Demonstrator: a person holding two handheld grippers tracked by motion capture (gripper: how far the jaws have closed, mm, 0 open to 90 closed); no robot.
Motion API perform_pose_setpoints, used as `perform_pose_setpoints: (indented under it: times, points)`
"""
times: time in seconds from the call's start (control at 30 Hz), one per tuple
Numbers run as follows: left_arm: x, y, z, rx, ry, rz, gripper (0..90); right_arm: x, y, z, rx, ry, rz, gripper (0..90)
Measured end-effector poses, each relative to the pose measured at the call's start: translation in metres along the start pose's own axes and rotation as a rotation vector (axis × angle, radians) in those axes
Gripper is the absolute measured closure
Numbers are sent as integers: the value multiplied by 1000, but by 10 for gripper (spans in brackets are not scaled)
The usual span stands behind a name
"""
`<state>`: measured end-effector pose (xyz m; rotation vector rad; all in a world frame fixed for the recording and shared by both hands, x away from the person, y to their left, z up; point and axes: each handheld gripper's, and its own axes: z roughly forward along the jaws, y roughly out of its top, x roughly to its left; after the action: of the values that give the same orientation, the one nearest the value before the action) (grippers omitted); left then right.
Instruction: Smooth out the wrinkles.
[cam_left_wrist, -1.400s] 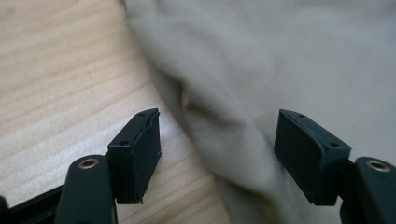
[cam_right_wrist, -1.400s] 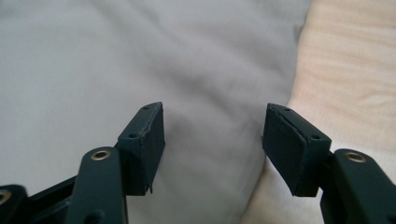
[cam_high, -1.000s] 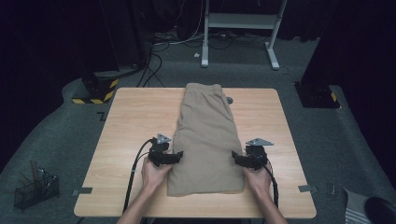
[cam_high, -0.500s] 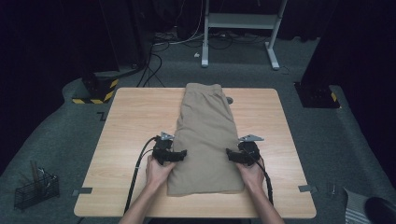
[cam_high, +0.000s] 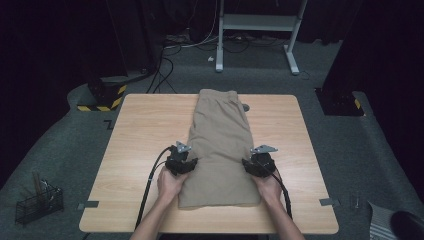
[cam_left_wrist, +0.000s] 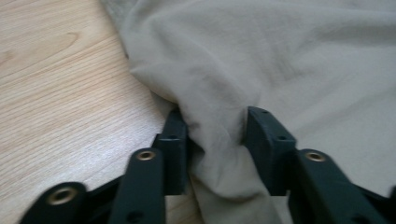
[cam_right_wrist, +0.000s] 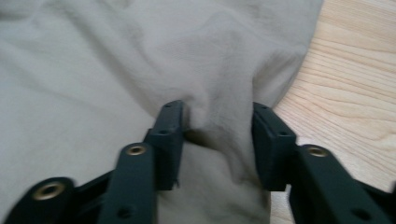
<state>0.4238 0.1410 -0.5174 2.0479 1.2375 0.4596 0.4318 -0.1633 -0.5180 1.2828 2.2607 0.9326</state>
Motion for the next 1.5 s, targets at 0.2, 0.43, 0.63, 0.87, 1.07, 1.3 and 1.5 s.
perform_pose_setpoints:
  times: [0.2, 0.43, 0.63, 0.87, 1.07, 1.3, 1.5]
  points:
    - [3, 0, 2, -17, -46, -24, 787, -2, -1, -2, 4, 56, -11, 775]
    - [7, -1, 2, -29, -80, -36, 836, -4, -2, -3, -1, 96, -11, 866]
    - [12, -4, -11, -70, -105, -53, 847, 2, -5, -12, -71, 99, -44, 873]
    - [13, -4, -35, -119, -139, -44, 851, 12, -4, -31, -118, 108, -98, 873]
    - [5, -1, -59, -170, -148, -8, 851, 16, -3, -55, -186, 114, -126, 874]
    - [-1, 4, -88, -218, -160, 17, 851, 24, -1, -85, -263, 111, -172, 873]
    - [-1, 8, -104, -246, -170, 23, 851, 31, 1, -99, -297, 108, -202, 873]
